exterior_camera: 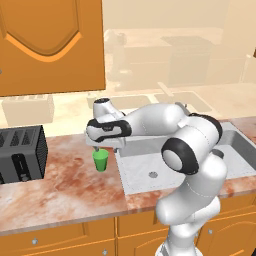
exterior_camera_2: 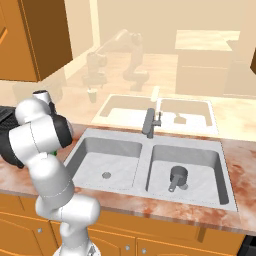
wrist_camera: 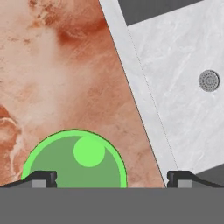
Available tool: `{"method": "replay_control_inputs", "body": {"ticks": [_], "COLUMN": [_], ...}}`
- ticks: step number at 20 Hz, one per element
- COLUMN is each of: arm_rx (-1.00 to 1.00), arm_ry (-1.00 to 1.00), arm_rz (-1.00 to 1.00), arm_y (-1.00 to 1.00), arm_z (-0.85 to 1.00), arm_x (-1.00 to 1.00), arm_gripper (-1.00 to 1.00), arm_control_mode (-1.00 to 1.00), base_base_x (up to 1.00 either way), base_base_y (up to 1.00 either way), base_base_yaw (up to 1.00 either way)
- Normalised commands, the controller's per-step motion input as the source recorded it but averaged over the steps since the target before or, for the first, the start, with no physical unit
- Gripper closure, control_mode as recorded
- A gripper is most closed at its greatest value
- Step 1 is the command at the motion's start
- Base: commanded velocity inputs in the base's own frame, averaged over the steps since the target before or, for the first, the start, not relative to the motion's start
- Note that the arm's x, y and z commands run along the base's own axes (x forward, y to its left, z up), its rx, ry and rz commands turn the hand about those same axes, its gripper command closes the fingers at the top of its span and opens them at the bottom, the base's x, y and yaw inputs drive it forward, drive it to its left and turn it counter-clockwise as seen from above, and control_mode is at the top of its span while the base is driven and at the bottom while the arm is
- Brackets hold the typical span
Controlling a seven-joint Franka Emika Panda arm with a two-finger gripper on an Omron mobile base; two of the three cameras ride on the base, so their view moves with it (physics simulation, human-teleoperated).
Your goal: Move any existing items from the left basin to the right basin for drying. Then move the cup from the counter to the left basin of the sink for washing.
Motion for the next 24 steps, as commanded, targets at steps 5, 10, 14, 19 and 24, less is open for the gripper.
{"method": "replay_control_inputs", "body": {"ticks": [5,10,14,19,24], "arm_rx": [0.00,0.00,0.01,0.02,0.00], "arm_ry": [0.00,0.00,0.00,0.00,0.00], "arm_rz": [0.00,0.00,0.00,0.00,0.00], "arm_y": [0.00,0.00,-0.03,-0.16,-0.17], "arm_z": [0.00,0.00,-0.02,-0.02,-0.09], "arm_x": [0.01,-0.14,-0.15,-0.08,0.00], "arm_gripper": [-1.00,-1.00,-1.00,-1.00,-1.00], "arm_control_mode": [-1.00,-1.00,-1.00,-1.00,-1.00], "base_base_x": [0.00,0.00,0.00,0.00,0.00], "base_base_y": [0.00,0.00,0.00,0.00,0.00], "base_base_yaw": [0.00,0.00,0.00,0.00,0.00]}}
